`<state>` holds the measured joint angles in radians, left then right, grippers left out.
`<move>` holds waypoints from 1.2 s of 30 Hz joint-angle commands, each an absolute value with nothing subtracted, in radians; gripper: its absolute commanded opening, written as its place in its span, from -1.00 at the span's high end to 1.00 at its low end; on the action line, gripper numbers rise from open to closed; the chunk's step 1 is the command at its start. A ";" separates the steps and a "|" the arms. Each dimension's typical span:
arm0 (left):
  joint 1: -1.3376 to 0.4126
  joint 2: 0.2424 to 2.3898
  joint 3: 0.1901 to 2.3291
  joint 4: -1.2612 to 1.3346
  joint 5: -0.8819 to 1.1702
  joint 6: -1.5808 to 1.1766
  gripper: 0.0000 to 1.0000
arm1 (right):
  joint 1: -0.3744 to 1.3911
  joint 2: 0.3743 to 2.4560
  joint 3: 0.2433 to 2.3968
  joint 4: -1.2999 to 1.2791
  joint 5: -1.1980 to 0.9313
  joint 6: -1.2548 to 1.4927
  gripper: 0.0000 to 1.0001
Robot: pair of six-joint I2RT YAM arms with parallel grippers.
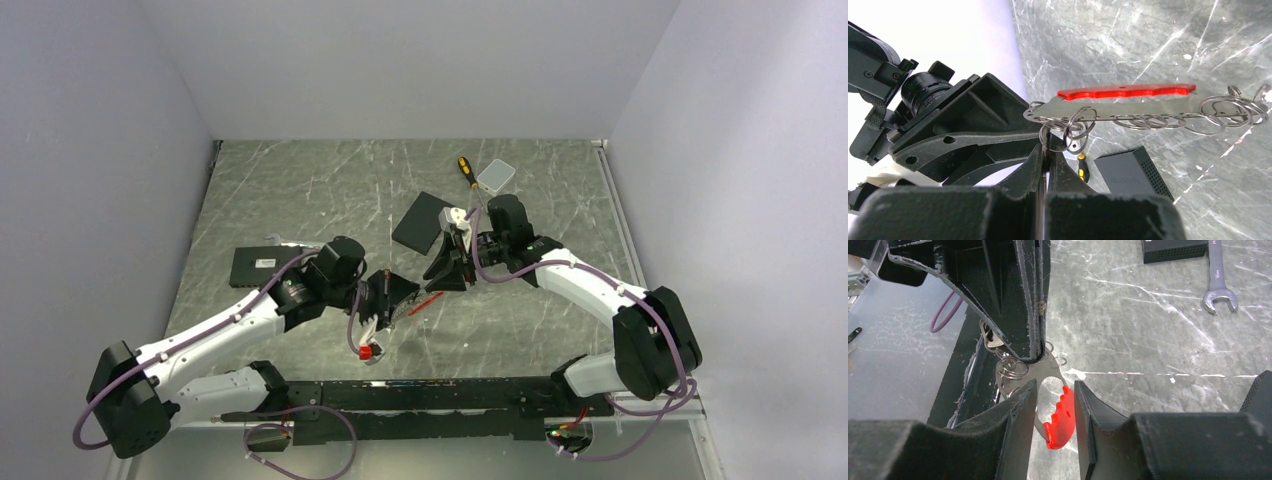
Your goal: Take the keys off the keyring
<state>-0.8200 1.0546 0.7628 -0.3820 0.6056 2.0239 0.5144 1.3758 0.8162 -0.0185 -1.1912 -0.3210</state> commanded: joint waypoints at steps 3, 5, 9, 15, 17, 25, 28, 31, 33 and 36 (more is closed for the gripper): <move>-0.825 1.014 0.750 -0.395 0.702 2.224 1.00 | 0.520 1.395 0.851 0.087 -1.205 -0.269 0.28; -0.825 1.012 0.747 -0.398 0.709 2.234 1.00 | 0.520 1.406 0.846 0.133 -1.197 -0.228 0.29; -0.825 1.000 0.745 -0.414 0.725 2.256 1.00 | 0.520 1.434 0.849 0.206 -1.199 -0.163 0.29; -0.825 0.971 0.725 -0.456 0.775 2.323 1.00 | 0.522 1.488 0.857 0.345 -1.230 -0.037 0.30; -0.825 0.964 0.718 -0.465 0.790 2.345 1.00 | 0.527 1.501 0.859 0.380 -1.236 -0.005 0.30; -0.825 0.965 0.715 -0.479 0.828 2.403 1.00 | 0.575 1.525 0.864 0.424 -1.237 0.041 0.30; -0.825 0.966 0.710 -0.480 0.847 2.435 1.00 | 0.600 1.536 0.872 0.410 -1.236 0.026 0.29; -0.825 0.964 0.706 -0.482 0.862 2.461 1.00 | 0.620 1.548 0.876 0.390 -1.244 0.012 0.29; -0.825 0.961 0.706 -0.482 0.872 2.476 1.00 | 0.631 1.557 0.869 0.404 -1.254 0.020 0.29; -0.825 0.957 0.707 -0.481 0.897 2.507 1.00 | 0.644 1.576 0.857 0.435 -1.270 0.046 0.28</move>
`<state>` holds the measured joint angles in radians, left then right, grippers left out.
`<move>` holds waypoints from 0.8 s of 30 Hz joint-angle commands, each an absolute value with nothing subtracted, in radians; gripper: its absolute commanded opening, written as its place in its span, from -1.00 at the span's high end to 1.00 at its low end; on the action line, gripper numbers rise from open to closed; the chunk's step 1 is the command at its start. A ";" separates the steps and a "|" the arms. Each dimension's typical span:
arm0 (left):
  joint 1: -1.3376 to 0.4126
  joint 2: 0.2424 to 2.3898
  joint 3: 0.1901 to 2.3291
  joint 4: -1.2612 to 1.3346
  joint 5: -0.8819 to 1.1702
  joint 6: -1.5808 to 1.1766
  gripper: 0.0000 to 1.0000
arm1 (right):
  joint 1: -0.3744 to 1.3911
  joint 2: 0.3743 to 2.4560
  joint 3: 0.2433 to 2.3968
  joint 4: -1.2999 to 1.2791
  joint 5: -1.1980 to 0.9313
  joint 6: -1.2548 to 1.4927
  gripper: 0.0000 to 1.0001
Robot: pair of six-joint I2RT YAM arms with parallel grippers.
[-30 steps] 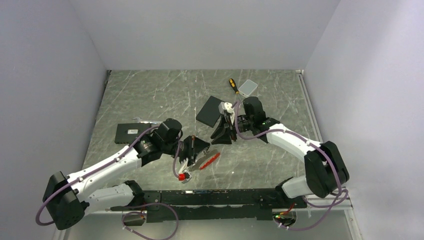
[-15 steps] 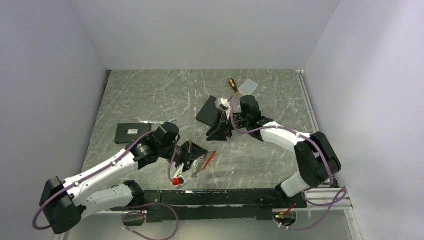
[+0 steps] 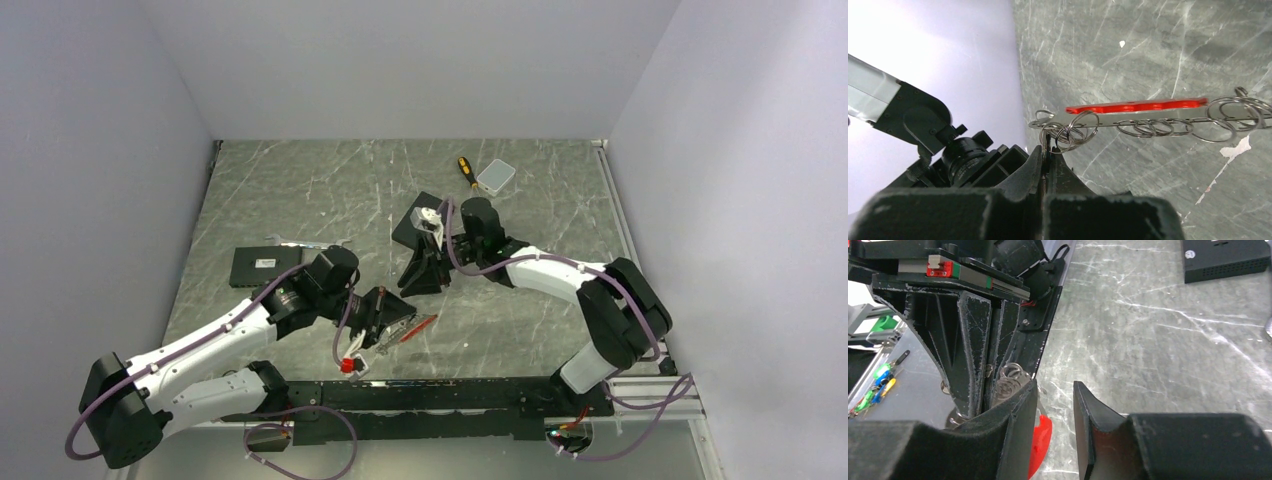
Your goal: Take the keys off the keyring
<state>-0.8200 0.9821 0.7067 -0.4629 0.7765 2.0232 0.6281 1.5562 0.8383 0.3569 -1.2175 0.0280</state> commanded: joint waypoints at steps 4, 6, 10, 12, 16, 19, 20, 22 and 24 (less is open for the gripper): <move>-0.825 0.959 0.714 -0.494 0.924 2.545 1.00 | 0.669 1.592 0.851 0.470 -1.301 0.082 0.27; -0.824 0.958 0.715 -0.492 0.929 2.552 1.00 | 0.689 1.583 0.841 0.487 -1.318 0.102 0.27; -0.825 0.947 0.716 -0.498 0.922 2.546 1.00 | 0.711 1.522 0.823 0.381 -1.336 0.044 0.27; -0.824 0.936 0.712 -0.501 0.912 2.535 1.00 | 0.712 1.499 0.831 0.270 -1.344 -0.022 0.26; -0.825 0.924 0.704 -0.488 0.892 2.511 1.00 | 0.714 1.473 0.851 0.080 -1.368 -0.155 0.24; -0.825 0.923 0.708 -0.480 0.883 2.499 1.00 | 0.715 1.458 0.853 0.026 -1.381 -0.185 0.24; -0.825 0.923 0.710 -0.481 0.881 2.499 1.00 | 0.716 1.455 0.855 0.009 -1.384 -0.199 0.23; -0.825 0.922 0.710 -0.483 0.875 2.494 1.00 | 0.718 1.453 0.864 -0.037 -1.389 -0.230 0.24; -0.825 0.918 0.710 -0.485 0.870 2.491 1.00 | 0.719 1.446 0.869 -0.061 -1.396 -0.241 0.23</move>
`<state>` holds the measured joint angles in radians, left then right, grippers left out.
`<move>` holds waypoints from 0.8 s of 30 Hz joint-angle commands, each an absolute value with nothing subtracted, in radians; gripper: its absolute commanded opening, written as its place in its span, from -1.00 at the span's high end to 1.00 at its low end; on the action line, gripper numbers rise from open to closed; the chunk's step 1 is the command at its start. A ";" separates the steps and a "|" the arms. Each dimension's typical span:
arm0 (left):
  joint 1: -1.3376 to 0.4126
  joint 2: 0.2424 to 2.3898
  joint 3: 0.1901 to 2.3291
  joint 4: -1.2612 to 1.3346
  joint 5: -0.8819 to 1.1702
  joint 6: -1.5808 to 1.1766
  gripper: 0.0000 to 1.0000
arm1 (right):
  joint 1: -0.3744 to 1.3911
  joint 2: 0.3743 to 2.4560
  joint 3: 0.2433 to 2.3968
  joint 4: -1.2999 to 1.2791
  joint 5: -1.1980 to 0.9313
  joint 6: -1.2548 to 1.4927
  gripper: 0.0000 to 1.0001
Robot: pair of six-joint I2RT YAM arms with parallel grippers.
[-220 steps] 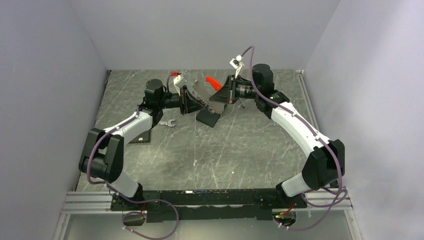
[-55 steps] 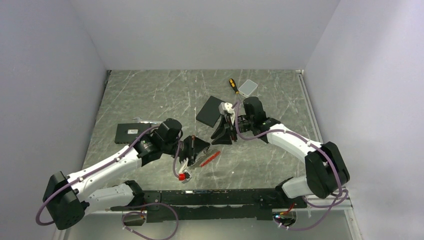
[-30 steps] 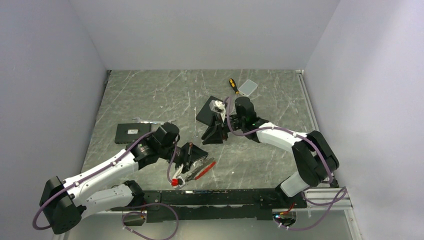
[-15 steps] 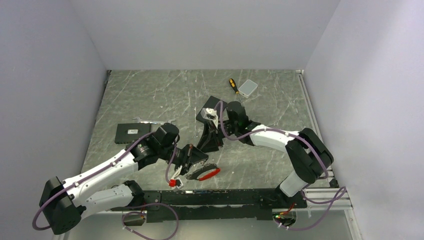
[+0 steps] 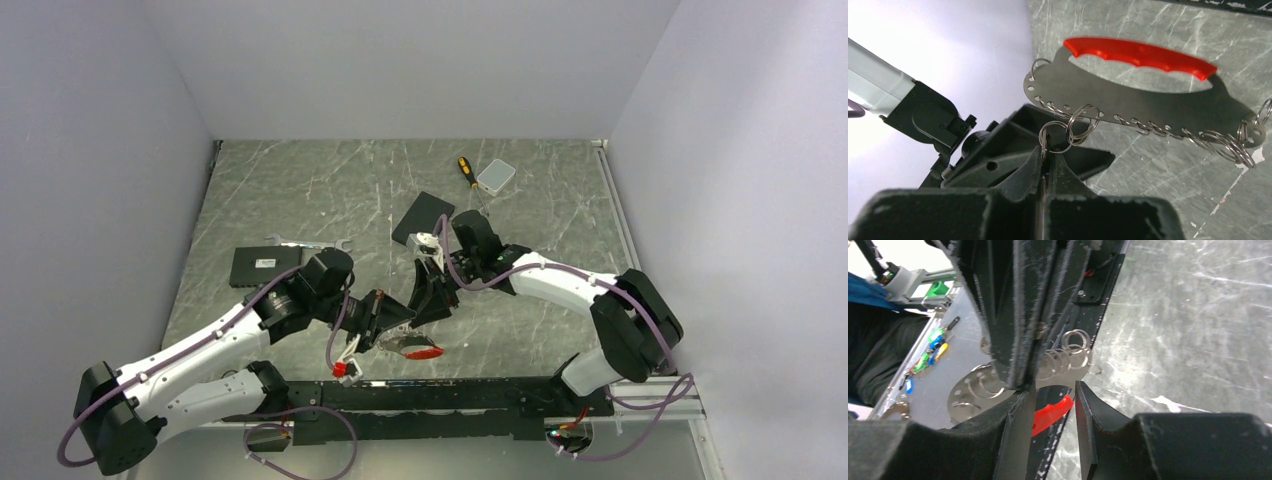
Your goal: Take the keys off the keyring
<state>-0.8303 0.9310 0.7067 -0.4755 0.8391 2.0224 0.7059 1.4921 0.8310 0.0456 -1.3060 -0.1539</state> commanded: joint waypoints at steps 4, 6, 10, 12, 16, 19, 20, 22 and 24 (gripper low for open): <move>-0.825 0.901 0.703 -0.492 0.851 2.470 1.00 | 0.719 1.435 0.880 -0.116 -1.415 -0.271 0.18; -0.825 0.891 0.694 -0.483 0.839 2.456 1.00 | 0.719 1.429 0.879 -0.117 -1.424 -0.261 0.15; -0.825 0.887 0.681 -0.449 0.804 2.406 1.00 | 0.719 1.425 0.868 -0.064 -1.421 -0.207 0.08; -0.825 0.893 0.684 -0.432 0.788 2.384 1.00 | 0.719 1.426 0.842 0.062 -1.396 -0.105 0.05; -0.825 0.906 0.690 -0.415 0.787 2.367 1.00 | 0.719 1.434 0.759 0.425 -1.357 0.207 0.04; -0.824 0.911 0.690 -0.403 0.776 2.358 1.00 | 0.720 1.441 0.710 0.713 -1.351 0.396 0.04; -0.824 0.912 0.690 -0.398 0.771 2.350 1.00 | 0.721 1.443 0.706 0.740 -1.352 0.421 0.04; -0.825 0.916 0.692 -0.384 0.759 2.329 1.00 | 0.722 1.441 0.707 0.722 -1.353 0.412 0.04; -0.825 0.917 0.693 -0.378 0.746 2.312 1.00 | 0.724 1.440 0.700 0.705 -1.352 0.393 0.05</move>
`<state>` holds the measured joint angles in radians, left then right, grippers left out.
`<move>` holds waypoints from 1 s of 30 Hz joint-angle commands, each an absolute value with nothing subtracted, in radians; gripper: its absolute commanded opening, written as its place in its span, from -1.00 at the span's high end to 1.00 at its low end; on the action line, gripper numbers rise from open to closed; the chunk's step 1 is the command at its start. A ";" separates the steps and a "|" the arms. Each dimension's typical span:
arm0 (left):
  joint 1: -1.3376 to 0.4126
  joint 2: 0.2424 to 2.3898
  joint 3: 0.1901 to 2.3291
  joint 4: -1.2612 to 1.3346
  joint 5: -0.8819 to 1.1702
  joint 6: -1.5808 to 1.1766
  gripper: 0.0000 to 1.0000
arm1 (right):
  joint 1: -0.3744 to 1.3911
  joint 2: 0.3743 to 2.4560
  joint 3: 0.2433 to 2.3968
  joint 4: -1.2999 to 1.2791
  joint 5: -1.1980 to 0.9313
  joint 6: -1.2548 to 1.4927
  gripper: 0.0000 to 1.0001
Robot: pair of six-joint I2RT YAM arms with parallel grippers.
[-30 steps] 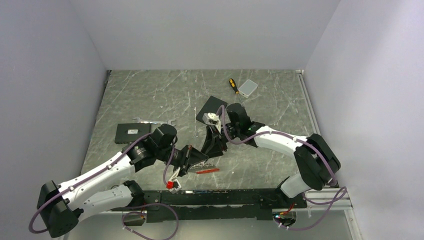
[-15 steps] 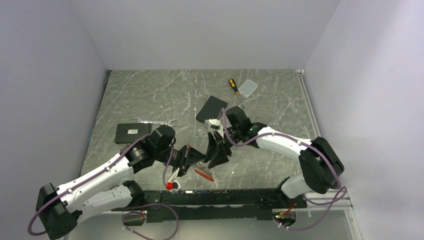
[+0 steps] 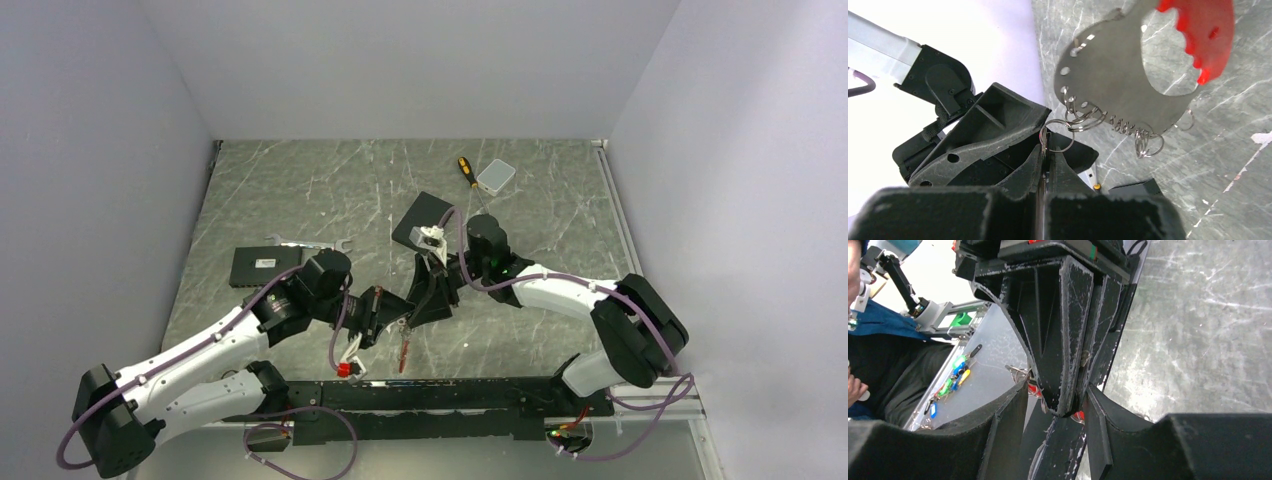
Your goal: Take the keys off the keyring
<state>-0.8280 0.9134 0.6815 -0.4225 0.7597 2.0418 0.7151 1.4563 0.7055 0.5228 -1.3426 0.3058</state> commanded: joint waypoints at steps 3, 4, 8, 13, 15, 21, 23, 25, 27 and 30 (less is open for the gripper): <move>-0.824 0.919 0.695 -0.357 0.725 2.284 1.00 | 0.734 1.445 0.685 0.717 -1.352 0.394 0.05; -0.825 0.921 0.697 -0.352 0.718 2.276 1.00 | 0.739 1.447 0.684 0.712 -1.352 0.391 0.06; -0.825 0.923 0.699 -0.338 0.690 2.249 1.00 | 0.749 1.455 0.689 0.675 -1.349 0.364 0.06; -0.825 0.920 0.710 -0.339 0.662 2.217 1.00 | 0.749 1.458 0.681 0.653 -1.332 0.335 0.04; -0.824 0.922 0.714 -0.335 0.657 2.209 1.00 | 0.748 1.460 0.680 0.638 -1.324 0.316 0.05; -0.825 0.924 0.730 -0.338 0.629 2.176 1.00 | 0.747 1.457 0.669 0.629 -1.321 0.297 0.06; -0.823 0.924 0.738 -0.344 0.620 2.166 1.00 | 0.746 1.454 0.662 0.642 -1.321 0.307 0.02; -0.824 0.926 0.744 -0.347 0.612 2.154 1.00 | 0.742 1.449 0.651 0.667 -1.319 0.325 -0.01; -0.824 0.930 0.751 -0.345 0.605 2.143 1.00 | 0.735 1.445 0.644 0.683 -1.315 0.335 -0.03; -0.824 0.940 0.763 -0.335 0.592 2.109 1.00 | 0.724 1.439 0.637 0.702 -1.308 0.344 -0.07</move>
